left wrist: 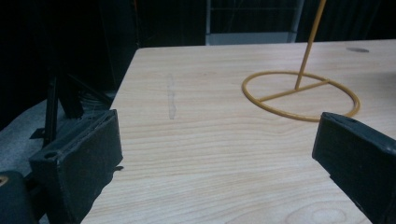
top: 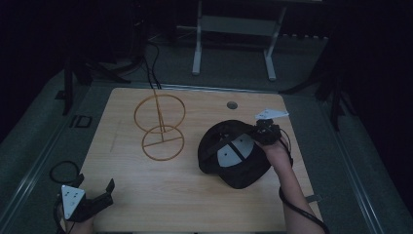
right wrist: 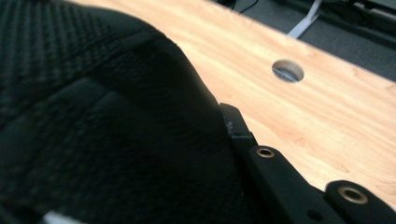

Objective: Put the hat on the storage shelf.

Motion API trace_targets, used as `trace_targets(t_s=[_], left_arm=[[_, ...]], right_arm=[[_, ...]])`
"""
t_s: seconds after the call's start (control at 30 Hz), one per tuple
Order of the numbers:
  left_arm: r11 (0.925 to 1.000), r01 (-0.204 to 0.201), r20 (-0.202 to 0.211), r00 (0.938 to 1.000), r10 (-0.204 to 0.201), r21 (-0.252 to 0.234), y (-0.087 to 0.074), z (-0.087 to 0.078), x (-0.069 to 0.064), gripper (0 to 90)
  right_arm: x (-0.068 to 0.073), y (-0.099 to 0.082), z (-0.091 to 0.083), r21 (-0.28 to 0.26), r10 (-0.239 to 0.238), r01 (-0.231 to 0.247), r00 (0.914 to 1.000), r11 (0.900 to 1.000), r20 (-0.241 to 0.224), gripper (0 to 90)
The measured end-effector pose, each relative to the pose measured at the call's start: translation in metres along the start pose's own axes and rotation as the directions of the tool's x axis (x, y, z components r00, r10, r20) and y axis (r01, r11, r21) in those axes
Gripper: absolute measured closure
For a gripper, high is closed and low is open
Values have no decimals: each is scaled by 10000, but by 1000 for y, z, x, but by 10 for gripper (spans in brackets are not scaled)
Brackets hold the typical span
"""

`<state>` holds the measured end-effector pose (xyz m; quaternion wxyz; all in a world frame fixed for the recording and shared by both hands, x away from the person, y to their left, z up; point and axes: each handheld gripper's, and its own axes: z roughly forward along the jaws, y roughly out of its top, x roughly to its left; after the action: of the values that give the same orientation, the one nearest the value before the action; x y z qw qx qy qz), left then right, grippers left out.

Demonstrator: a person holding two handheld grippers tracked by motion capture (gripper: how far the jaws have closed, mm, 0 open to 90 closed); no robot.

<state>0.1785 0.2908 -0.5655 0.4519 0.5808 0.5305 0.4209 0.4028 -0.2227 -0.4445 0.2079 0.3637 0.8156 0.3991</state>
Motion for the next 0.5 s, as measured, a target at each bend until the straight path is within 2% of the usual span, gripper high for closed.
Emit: trace_targets(t_s=[0.13, 0.27, 0.33, 0.5], left_arm=[[9997, -225, -15, 9997, 225, 91, 0, 0, -2, 19], [9997, -232, -51, 9997, 232, 76, 1, 0, -3, 19], [9995, -285, -82, 9996, 286, 131, 1, 0, -4, 19], [9993, -360, 138, 9993, 358, 136, 2, -1, -8, 19]], right_arm=[[4, 11, -14, -642, 271, -292, 9991, 9975, -327, 898], [9, 22, -25, -858, 301, -326, 9991, 9958, -298, 898], [9, 26, -30, -961, 442, -489, 9977, 9942, -506, 898], [12, 31, -42, -1356, 732, -790, 9962, 9876, -478, 898]])
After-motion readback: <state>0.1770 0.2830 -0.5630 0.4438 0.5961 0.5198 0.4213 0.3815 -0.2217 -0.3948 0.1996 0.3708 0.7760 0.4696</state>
